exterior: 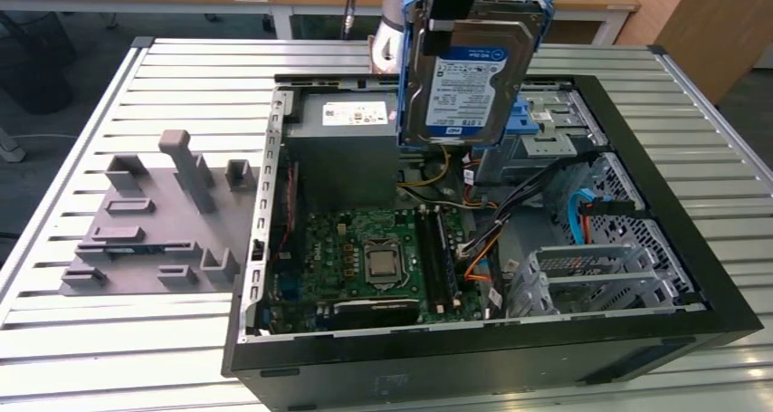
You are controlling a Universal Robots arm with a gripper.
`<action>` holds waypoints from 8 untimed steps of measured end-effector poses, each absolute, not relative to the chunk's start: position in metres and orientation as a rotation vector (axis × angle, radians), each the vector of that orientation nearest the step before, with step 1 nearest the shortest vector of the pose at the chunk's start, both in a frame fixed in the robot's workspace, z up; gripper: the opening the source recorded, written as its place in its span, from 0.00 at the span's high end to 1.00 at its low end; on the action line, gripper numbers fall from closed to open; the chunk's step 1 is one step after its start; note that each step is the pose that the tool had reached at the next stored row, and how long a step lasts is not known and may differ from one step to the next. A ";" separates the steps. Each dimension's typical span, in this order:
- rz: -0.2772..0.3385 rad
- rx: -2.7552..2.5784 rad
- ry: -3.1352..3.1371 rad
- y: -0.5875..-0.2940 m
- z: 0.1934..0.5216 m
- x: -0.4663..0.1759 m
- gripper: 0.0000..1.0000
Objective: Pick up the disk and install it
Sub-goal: 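Insert the disk into the insertion slot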
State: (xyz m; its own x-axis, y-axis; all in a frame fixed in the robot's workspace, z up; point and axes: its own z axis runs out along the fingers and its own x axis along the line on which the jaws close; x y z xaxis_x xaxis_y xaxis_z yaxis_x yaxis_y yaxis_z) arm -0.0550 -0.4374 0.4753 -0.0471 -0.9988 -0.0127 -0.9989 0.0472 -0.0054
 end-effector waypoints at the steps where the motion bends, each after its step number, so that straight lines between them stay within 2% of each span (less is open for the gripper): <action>1: 0.008 -2.160 2.264 -0.438 0.475 -0.055 0.64; 8: 0.008 -2.160 2.264 -0.444 0.475 -0.055 0.64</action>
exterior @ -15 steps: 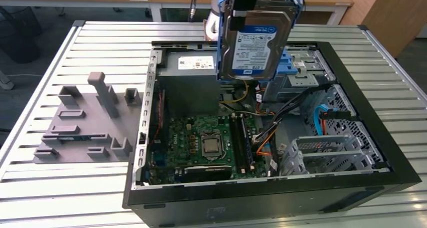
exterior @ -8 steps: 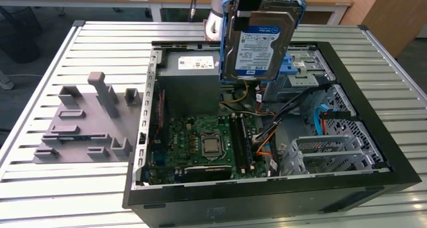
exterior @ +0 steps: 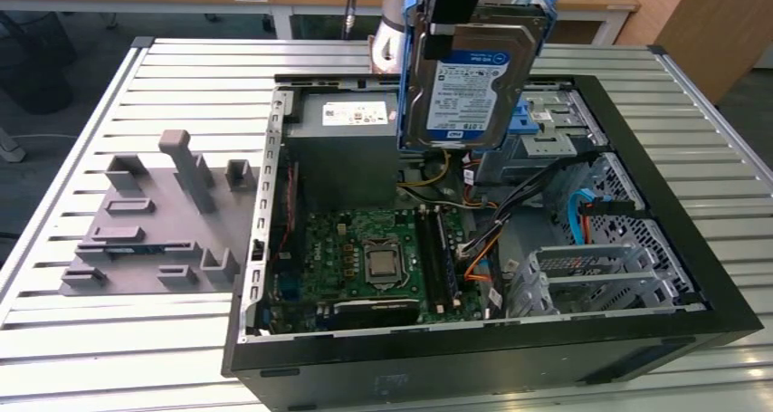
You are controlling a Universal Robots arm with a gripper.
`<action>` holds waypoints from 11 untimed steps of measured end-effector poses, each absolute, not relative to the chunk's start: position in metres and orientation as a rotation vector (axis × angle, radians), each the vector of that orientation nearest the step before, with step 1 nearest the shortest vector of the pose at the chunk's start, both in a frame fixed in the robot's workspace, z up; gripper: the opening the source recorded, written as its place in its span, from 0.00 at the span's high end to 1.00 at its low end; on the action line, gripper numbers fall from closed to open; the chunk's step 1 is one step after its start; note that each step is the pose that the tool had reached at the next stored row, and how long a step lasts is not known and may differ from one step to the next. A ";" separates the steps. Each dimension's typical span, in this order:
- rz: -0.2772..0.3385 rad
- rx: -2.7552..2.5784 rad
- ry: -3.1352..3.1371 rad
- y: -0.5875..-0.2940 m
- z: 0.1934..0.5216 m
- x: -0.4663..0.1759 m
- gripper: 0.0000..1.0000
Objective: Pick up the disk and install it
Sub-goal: 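Insert the disk into the insertion slot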
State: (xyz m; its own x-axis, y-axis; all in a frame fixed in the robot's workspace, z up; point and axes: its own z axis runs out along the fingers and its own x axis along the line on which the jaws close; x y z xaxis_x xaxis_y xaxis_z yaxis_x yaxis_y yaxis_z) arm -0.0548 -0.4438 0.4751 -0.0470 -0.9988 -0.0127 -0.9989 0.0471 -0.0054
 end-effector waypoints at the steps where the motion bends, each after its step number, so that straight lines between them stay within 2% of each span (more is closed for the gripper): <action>1: 0.008 -2.160 2.264 -0.447 0.475 -0.055 0.64; 11: 0.008 -2.160 2.264 -0.454 0.475 -0.055 0.64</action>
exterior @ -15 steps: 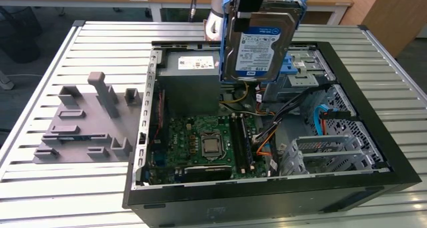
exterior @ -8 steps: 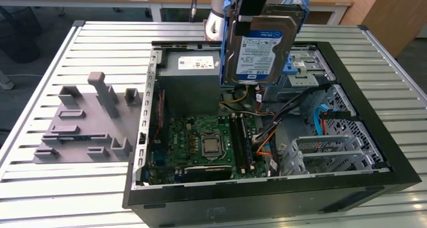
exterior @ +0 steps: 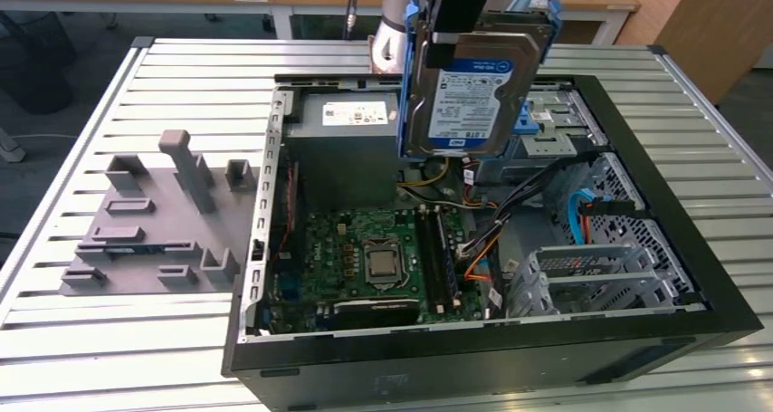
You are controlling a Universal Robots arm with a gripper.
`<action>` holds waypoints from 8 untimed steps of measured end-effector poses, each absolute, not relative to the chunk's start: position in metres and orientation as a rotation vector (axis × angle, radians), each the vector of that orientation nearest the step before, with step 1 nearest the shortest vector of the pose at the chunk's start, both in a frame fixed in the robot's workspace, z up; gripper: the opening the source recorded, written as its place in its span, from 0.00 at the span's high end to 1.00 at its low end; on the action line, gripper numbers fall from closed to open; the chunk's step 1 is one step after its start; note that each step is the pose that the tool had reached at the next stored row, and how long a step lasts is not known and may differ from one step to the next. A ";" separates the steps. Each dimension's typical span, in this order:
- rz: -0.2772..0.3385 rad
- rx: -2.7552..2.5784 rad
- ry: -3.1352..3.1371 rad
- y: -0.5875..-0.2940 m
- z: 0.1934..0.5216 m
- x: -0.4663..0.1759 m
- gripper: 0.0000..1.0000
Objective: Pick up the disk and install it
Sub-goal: 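Insert the disk into the insertion slot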
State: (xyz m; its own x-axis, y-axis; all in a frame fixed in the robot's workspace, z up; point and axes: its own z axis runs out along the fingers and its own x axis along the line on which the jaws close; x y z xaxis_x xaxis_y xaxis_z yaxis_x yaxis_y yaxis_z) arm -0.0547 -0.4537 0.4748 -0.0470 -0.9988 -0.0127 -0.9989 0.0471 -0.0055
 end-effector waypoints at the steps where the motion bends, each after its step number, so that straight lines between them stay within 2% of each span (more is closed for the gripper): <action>1: 0.008 -2.160 2.264 -0.454 0.475 -0.055 0.64; 8: 0.008 -2.160 2.264 -0.454 0.475 -0.051 0.64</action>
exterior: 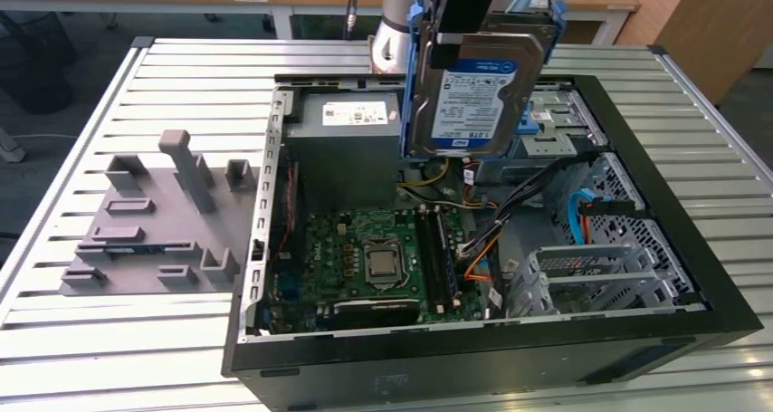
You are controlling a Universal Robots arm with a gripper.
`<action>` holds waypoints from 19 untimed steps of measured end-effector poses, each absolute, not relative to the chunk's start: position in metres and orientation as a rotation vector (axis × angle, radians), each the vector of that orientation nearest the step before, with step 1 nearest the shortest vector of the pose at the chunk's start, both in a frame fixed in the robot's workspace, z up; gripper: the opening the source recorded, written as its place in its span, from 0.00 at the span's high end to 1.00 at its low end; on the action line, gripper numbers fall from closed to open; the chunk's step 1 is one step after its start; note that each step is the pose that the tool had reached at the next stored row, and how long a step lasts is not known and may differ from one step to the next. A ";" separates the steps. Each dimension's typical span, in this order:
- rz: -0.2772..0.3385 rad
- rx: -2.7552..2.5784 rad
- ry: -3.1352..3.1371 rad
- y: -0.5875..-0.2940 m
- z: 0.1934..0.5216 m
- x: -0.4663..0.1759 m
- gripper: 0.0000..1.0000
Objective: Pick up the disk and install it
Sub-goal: 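Insert the disk into the insertion slot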
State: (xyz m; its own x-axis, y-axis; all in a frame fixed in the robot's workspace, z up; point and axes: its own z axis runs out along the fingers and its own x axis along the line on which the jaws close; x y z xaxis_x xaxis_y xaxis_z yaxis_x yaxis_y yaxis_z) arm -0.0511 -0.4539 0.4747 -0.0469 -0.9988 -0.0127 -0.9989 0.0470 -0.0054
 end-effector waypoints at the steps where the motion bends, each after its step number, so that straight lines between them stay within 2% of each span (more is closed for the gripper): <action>1: 0.008 -2.160 2.264 -0.454 0.475 -0.050 0.64; 19: 0.008 -2.160 2.264 -0.459 0.474 -0.040 0.64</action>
